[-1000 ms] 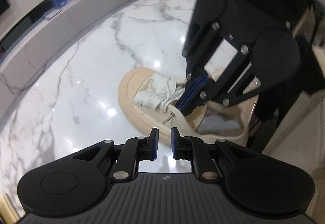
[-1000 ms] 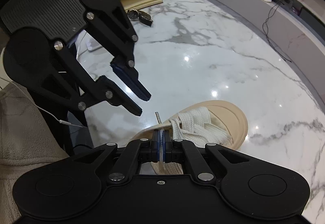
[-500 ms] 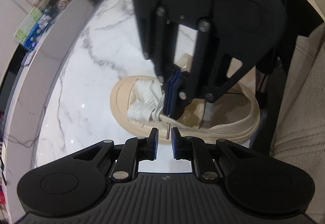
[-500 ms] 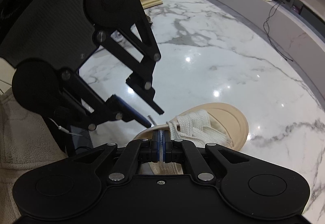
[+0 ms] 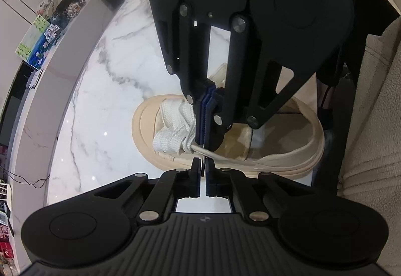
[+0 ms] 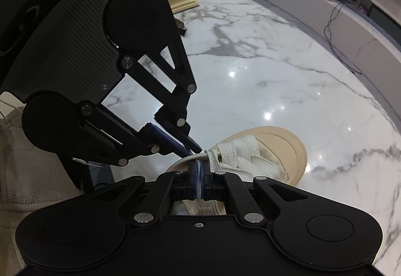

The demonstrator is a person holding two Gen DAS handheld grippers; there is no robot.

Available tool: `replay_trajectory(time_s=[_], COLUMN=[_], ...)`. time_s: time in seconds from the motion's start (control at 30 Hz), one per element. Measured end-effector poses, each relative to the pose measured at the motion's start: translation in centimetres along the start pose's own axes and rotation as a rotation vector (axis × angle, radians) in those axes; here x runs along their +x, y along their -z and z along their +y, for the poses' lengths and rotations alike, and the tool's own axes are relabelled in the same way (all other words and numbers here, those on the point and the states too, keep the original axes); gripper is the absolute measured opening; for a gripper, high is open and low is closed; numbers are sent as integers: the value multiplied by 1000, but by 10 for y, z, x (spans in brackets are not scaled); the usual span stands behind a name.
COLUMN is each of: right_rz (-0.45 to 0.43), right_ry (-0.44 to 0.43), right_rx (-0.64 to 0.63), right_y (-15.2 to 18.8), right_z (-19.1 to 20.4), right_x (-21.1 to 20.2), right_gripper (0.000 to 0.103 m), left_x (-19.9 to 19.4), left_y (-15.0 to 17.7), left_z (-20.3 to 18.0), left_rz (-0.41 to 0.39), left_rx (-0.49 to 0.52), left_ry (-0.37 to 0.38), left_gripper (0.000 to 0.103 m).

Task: Lace up shoes with both hands
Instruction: 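Pull the white lace tip away from the sneaker with the left tool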

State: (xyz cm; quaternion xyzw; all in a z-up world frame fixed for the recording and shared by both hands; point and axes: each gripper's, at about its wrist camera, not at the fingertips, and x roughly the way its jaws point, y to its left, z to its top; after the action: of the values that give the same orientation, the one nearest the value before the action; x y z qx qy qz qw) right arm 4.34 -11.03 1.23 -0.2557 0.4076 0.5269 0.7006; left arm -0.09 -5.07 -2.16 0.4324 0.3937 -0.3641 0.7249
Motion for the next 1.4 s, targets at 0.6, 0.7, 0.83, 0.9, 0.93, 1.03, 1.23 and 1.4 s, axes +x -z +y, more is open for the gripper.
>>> replay_trajectory(time_s=[0.6,0.7,0.83,0.9,0.93,1.03,1.23,1.4], right_rz=[-52,-54,-44,-43,-43,-50,-58,-57], right_ry=[96,108,128,146,155,173,195,202], right_rx=[116,137,155,170,178,203,216,214], right_y=[30,36,44,46,46,49,51,52], right_z=[9,9,12,14,15,18,27,35], right_x=[-32,-34,-34,-33,-33,-33,-33,-34], right_gripper=[18,18,18,18,18,18,18,22], left_x=[-21,-27,-39,-48,-52,-59,-70,-77], left_y=[28,37,49,58,62,74,84,83], left_z=[15,20,23,18,16,15,14,11], left_rz=[76,99,129,143,153,168,187,168], left_rx=[-146,-180,-216,-233,-244,-272,-345,-378], left_ry=[-90,-119,-153,-170,-177,-193,-229,-248], left_gripper=[2,2,2,2,2,2,2,2])
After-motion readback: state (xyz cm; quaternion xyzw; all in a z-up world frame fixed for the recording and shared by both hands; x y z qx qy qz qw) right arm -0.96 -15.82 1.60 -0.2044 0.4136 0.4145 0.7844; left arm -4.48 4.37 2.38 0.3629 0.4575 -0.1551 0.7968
